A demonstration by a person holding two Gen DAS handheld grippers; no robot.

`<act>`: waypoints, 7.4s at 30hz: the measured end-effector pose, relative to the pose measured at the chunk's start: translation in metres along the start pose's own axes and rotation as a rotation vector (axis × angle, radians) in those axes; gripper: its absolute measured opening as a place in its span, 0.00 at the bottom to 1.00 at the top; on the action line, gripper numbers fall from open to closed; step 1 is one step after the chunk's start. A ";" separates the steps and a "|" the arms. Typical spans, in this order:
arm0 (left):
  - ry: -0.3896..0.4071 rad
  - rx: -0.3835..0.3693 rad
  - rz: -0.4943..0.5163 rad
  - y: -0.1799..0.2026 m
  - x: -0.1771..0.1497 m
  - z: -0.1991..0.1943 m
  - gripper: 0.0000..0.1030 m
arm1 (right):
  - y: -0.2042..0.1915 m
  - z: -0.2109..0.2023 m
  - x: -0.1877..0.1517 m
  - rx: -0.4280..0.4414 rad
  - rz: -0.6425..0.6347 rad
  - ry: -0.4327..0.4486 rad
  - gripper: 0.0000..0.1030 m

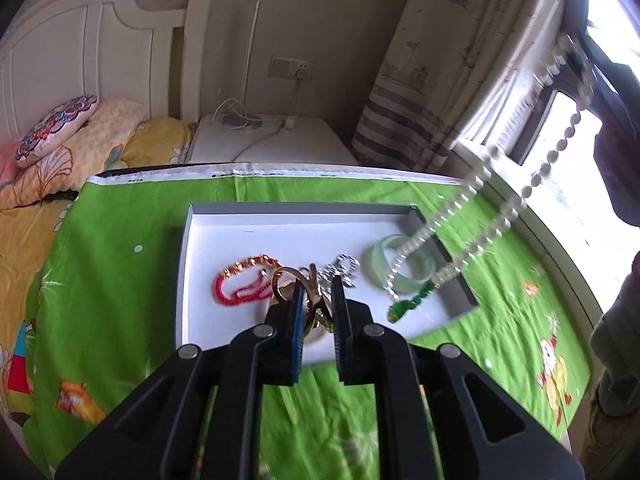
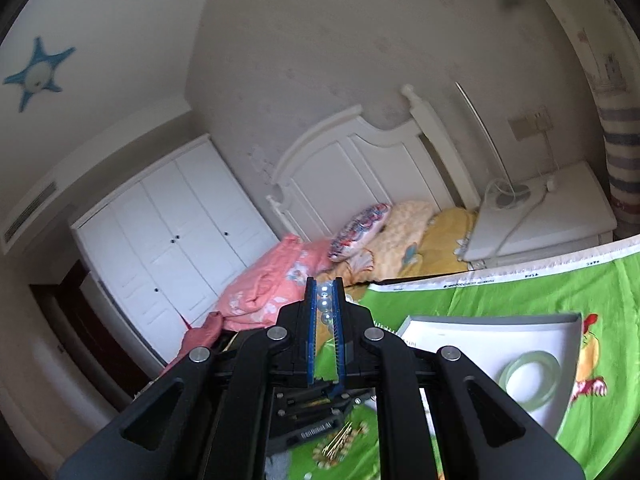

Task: Organize jewelry
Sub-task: 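Lower the pearl necklace into the silver box with the right tool, then move both tools back over the remaining jewelry on the sheet, then grasp the gold filigree pendant with the left tool while the right tool grasps the dark red bead bracelet, then carry both pieces over the silver box and open both tools, then move both tools back over the remaining jewelry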

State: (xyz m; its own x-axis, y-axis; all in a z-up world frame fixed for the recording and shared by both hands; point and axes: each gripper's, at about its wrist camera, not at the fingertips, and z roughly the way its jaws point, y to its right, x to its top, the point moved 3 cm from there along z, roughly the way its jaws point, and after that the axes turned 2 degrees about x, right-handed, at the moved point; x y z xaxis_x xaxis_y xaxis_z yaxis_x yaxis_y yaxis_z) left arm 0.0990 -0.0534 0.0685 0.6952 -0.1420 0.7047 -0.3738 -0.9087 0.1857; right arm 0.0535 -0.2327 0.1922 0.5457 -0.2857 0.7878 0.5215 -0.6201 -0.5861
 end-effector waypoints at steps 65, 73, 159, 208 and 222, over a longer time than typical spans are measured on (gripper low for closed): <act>0.073 0.018 -0.403 -0.095 -0.156 -0.091 0.98 | 0.028 -0.068 -0.218 -0.441 -0.215 -0.305 0.80; 0.008 0.043 -0.133 -0.052 -0.140 -0.070 0.60 | 0.028 -0.068 -0.219 -0.436 -0.212 -0.308 0.80; 0.004 -0.088 -0.215 -0.062 -0.177 -0.099 0.51 | -0.105 -0.046 -0.256 -0.695 -0.939 -0.243 0.13; -0.057 0.003 -0.053 -0.009 0.016 0.051 0.16 | 0.038 0.074 -0.102 -0.659 -0.623 -0.258 0.14; 0.096 0.161 -0.139 -0.048 -0.025 -0.021 0.92 | 0.035 -0.023 -0.130 -0.612 -0.467 -0.197 0.56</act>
State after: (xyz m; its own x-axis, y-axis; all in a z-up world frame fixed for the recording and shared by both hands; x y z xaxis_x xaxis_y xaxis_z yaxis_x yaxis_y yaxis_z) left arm 0.0872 0.0023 0.0564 0.6684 0.0199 0.7436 -0.1704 -0.9690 0.1791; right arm -0.0146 -0.2341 0.0734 0.4952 0.2019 0.8450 0.3030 -0.9517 0.0498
